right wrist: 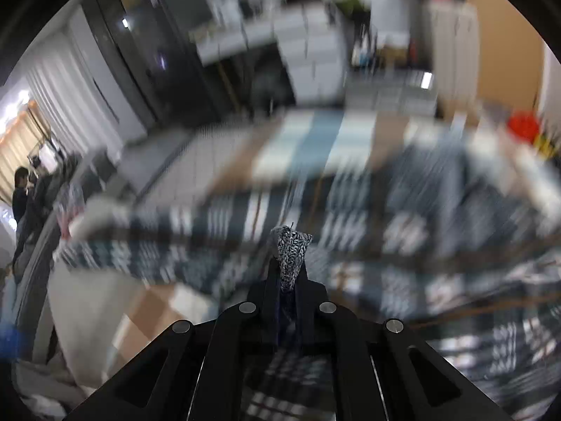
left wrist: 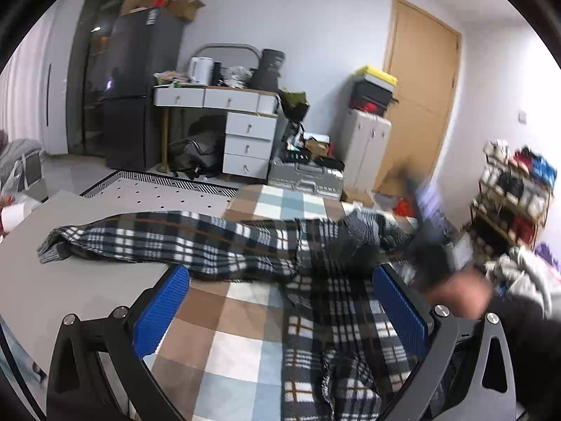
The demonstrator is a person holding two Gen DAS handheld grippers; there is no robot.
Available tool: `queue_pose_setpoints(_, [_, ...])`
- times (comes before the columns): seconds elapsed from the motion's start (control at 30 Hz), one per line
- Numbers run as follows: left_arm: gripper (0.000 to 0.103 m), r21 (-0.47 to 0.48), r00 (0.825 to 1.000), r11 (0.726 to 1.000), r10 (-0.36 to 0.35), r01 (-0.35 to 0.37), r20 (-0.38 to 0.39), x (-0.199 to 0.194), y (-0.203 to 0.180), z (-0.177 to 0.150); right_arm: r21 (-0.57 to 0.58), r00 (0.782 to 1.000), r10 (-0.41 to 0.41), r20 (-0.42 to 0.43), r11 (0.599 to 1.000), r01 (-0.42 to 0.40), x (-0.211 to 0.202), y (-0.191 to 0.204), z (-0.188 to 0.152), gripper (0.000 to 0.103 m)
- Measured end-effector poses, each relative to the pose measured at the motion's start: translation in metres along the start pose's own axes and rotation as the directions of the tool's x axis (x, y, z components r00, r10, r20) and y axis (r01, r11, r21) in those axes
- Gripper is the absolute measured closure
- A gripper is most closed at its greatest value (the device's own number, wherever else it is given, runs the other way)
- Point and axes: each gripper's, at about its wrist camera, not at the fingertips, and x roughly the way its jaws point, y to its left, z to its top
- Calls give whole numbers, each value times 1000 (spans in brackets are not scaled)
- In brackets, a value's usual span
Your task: Fold large clothes
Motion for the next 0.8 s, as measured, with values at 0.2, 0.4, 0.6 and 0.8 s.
queue_pose_setpoints(0.2, [1, -23, 1000, 1000, -15, 15, 16, 4, 4, 1, 154, 982, 184, -48, 972, -175, 20, -13, -36, 20])
queue_pose_setpoints(0.4, [1, -6, 1000, 1000, -18, 18, 18, 3, 5, -1, 267, 924, 376, 72, 885, -381, -72, -46, -65, 5])
queue_pose_setpoints(0.6, [1, 7, 1000, 1000, 30, -30, -4, 12, 10, -1, 226, 867, 396, 300, 854, -469, -174, -52, -100, 0])
queue_pose_setpoints(0.8, [1, -77, 990, 989, 124, -128, -62, 12, 46, 12, 53, 786, 299, 541, 921, -387, -236, -44, -152, 0])
